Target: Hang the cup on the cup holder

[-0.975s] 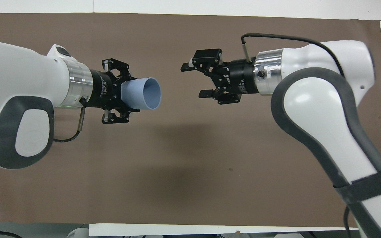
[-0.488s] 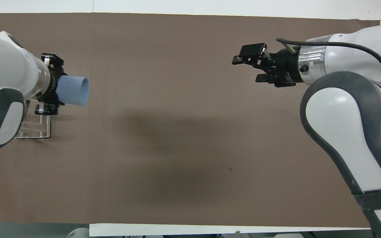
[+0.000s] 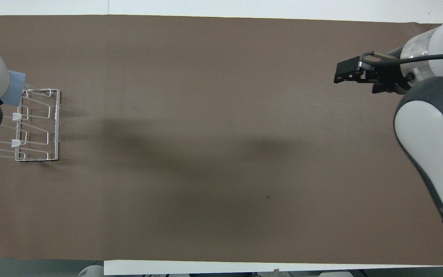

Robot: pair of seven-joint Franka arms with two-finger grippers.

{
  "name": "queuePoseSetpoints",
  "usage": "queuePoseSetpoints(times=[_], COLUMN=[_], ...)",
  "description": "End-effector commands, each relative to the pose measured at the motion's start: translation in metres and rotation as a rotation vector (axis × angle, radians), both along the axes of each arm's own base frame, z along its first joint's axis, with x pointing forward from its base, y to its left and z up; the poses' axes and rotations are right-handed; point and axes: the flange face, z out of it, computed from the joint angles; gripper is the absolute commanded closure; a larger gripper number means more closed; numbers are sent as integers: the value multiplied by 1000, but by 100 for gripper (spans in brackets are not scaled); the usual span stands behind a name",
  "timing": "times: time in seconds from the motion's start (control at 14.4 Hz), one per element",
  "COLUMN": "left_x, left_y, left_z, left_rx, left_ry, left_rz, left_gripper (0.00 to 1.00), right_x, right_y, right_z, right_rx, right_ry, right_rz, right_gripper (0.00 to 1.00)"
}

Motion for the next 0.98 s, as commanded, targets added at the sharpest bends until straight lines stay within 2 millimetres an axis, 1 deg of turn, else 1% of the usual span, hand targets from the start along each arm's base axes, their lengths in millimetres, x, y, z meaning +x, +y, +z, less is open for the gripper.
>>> queuePoseSetpoints(times=[0.0, 0.14, 0.21, 0.28, 0.35, 0.49, 0.56, 0.63, 0.7, 0.77, 0.84, 0.91], left_x=[33, 40, 43, 46, 48, 46, 42, 39, 39, 38, 36, 34], left_y=[-9, -3, -3, -3, -4, -7, -6, -6, -3, -2, 3, 3], left_z=[-29, -53, -65, -71, -76, -93, -100, -103, -104, -108, -114, -116], left_rx=[186, 298, 334, 361, 384, 408, 416, 413, 403, 396, 393, 384], left_ry=[-83, -75, -85, -91, -85, -56, -38, -34, -43, -44, -32, -31], left_rz=[-19, -43, -57, -65, -74, -79, -75, -82, -74, -74, -77, -83], left_gripper=[69, 70, 69, 70, 69, 69, 70, 69, 69, 69, 70, 69], right_x=[-9, -16, -22, -27, -31, -36, -37, -38, -42, -44, -44, -44], right_y=[-24, -34, -44, -57, -65, -80, -89, -101, -104, -99, -95, -94], right_z=[24, 41, 53, 65, 73, 69, 69, 63, 57, 56, 56, 53], right_rx=[-86, -106, -112, -117, -139, -180, -179, -157, -137, -125, -124, -125], right_ry=[74, 103, 118, 132, 143, 178, 184, 194, 206, 206, 207, 212], right_rz=[52, 55, 44, 30, 48, 82, 71, 51, 53, 60, 68, 70], right_gripper=[0, 0, 0, 0, 0, 0, 0, 0, 0, 0, 0, 0])
